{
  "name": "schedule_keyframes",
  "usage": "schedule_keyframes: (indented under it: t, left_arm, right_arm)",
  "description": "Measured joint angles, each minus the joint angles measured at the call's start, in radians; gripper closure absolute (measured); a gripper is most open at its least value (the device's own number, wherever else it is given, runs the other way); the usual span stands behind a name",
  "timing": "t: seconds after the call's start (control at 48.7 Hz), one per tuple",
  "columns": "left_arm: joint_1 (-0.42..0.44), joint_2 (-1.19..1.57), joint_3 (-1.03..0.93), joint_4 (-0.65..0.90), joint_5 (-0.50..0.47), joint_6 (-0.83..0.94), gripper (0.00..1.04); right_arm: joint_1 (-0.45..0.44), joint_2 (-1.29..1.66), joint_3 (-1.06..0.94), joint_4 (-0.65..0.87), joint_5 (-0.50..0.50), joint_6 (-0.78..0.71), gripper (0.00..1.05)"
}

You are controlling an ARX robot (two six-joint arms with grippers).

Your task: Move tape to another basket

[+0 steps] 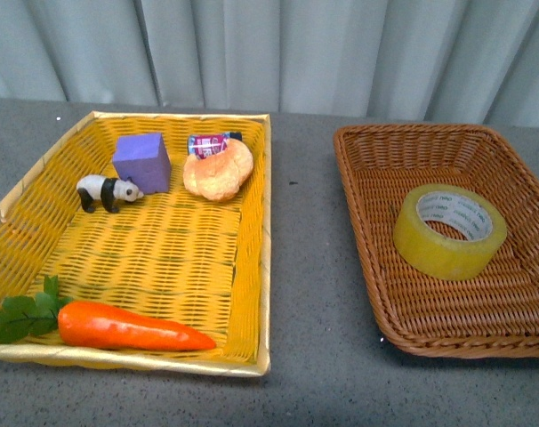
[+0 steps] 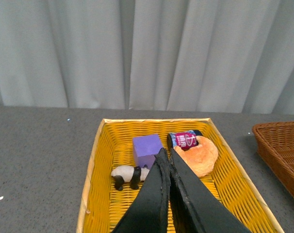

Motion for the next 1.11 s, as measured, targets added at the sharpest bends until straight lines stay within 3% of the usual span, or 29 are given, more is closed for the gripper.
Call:
schedule_keyframes:
  t: [0.103,1.109]
  left_arm:
    - [0.041,-0.058,-0.054,-0.023,0.018,0.000,1.01]
    - [0.042,-0.731,-0.100,-0.609,0.024,0.000,1.01]
  right_arm:
    - [0.000,-0.106,-0.033,-0.072,0.000,0.000,1.04]
    - [0.000,-0.790,-0.099,-0.667,-0.001,0.000,1.04]
